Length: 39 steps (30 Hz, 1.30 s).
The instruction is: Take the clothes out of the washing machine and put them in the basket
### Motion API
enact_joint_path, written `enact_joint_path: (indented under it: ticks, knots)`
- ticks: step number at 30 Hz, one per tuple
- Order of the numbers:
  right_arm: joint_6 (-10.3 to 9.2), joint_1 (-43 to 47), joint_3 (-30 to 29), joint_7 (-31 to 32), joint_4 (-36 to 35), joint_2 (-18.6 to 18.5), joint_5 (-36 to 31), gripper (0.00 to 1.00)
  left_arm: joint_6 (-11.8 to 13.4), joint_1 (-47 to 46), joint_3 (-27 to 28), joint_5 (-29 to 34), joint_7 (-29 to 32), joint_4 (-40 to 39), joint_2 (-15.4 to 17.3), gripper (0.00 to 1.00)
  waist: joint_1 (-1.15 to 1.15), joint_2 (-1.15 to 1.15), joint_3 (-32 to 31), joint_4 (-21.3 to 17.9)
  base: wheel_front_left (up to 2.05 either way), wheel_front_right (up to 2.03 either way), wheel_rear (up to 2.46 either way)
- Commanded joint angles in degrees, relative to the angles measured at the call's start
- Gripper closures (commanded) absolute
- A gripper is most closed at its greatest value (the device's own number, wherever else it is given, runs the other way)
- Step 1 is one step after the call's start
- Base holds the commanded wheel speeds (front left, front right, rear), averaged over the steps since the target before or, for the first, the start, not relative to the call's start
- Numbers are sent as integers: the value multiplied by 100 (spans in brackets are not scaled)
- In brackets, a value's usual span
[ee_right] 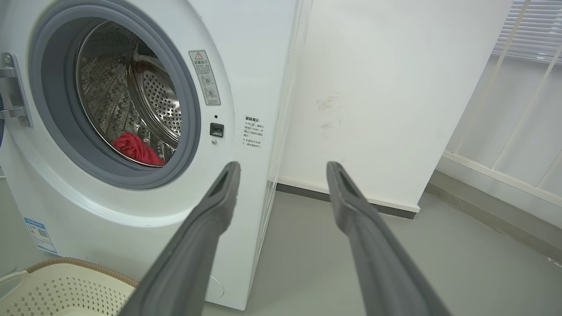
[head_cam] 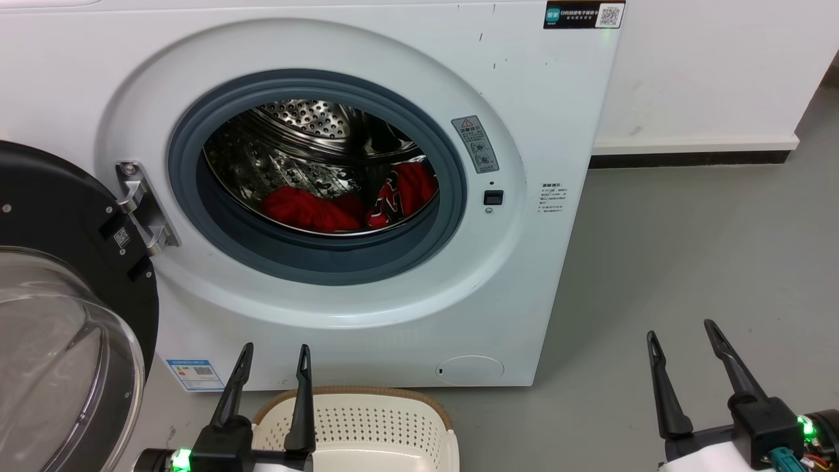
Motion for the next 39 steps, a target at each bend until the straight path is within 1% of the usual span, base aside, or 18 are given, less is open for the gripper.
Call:
enact_joint_path:
  ticks: [1,9,13,16,18,21,25,28,31,33,35,39]
  knots:
    - [-4,-9,-8,-22,19,-21,-22,0,-19,26,20,43,-16,12,-5,0,0,0,0,1,0,0,0]
    - [-4,-55,-64,-22,46,-20,21,0,-63,12,49,49,-16,27,-25,0,0,0,16,-10,0,0,0]
    - [-4,-52,-102,-22,81,-20,28,0,-84,34,57,103,-16,28,-29,0,0,0,67,-78,0,0,0]
    - [-4,-112,-182,-19,148,-20,23,0,-133,-30,77,150,-16,70,11,0,0,0,199,-206,0,0,0]
    - [-4,-202,-262,-19,167,-20,41,0,-208,-137,96,139,-15,133,83,0,0,0,356,-344,0,0,0]
    - [-4,-349,-223,-19,179,-16,159,0,-406,-395,256,13,-16,292,225,0,0,0,726,-626,0,0,0]
    - [-4,-617,-135,-19,103,-17,328,0,-721,-1087,457,21,-16,609,713,0,0,0,1400,-994,0,0,0]
    - [-4,-777,-133,-19,159,-14,632,0,-894,-1740,578,-144,-15,1079,1089,0,0,0,1888,-1208,0,0,0]
    - [-4,-974,-118,-19,88,-11,756,0,-985,-2660,520,-156,-16,1489,1572,0,0,0,2401,-1386,0,0,0]
    - [-4,-1064,-112,-19,65,-9,838,0,-1012,-3222,420,-204,49,1883,1810,0,0,0,2661,-1475,0,0,0]
    - [-4,-1183,-76,-19,4,-9,931,0,-1018,-3939,327,-241,341,2218,2123,0,0,0,2962,-1555,0,0,0]
    - [-4,-1373,11,-19,-81,-7,1086,0,-1031,-5243,-94,-444,1153,2896,2553,0,0,0,3467,-1689,0,0,0]
